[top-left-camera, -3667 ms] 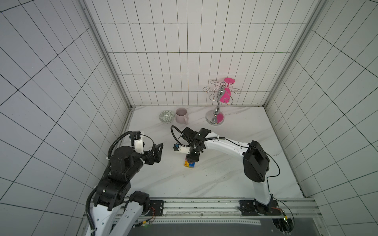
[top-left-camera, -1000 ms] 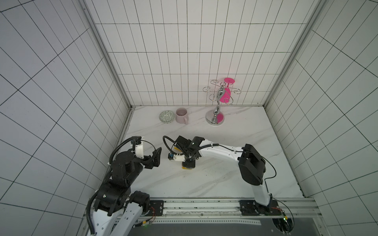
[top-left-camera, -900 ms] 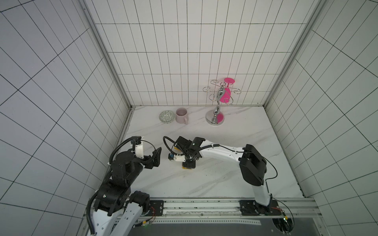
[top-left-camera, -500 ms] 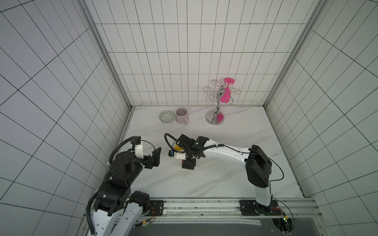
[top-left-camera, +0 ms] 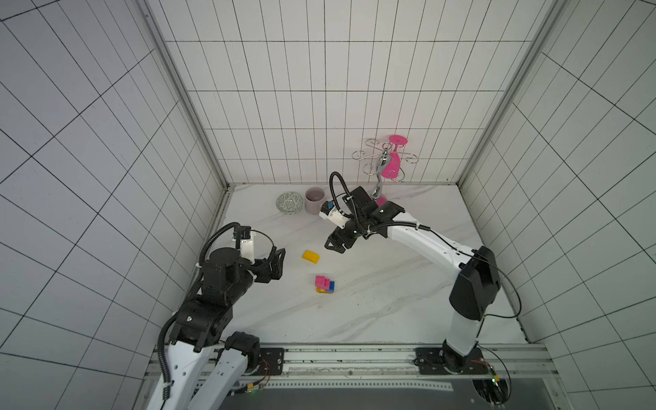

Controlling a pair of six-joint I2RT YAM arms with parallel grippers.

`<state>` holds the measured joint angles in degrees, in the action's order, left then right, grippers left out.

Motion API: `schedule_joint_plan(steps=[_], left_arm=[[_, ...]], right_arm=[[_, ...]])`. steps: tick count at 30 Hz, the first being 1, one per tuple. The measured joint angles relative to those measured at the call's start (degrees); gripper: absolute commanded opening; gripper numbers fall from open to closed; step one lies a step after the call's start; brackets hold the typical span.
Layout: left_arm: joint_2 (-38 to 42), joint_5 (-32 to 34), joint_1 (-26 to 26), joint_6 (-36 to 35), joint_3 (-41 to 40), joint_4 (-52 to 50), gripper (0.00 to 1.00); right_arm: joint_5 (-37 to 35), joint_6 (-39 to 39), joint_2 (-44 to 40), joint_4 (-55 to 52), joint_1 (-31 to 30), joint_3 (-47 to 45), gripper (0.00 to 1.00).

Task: Assemble the letter s with lego
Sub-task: Move the lego brick at the center of the board.

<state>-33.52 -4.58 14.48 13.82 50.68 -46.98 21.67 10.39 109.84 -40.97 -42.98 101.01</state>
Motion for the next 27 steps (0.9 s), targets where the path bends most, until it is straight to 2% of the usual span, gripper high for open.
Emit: schedule_joint_plan(steps=[9, 17, 23, 27], left_arm=[[-3.30, -2.12, -0.02, 2.27, 5.46, -1.53, 0.99], [-3.08, -2.97, -0.02, 3.15, 5.81, -3.43, 0.99], [-2.99, -3.04, -0.02, 3.13, 6.23, -4.42, 0.99], [-2.93, -3.28, -0.02, 3.10, 6.45, -4.68, 0.99]], right_arm=[[-1.11, 2.19, 19.56, -7.37, -3.65, 15.50, 0.77], [-4.94, 4.74, 26.64, -12.07, -5.86, 25.03, 0.73], [-7.37, 6.51, 29.29, -13.51, -6.60, 26.34, 0.69], [-9.49, 7.61, 31.71, -14.23, -7.08, 27.54, 0.63]])
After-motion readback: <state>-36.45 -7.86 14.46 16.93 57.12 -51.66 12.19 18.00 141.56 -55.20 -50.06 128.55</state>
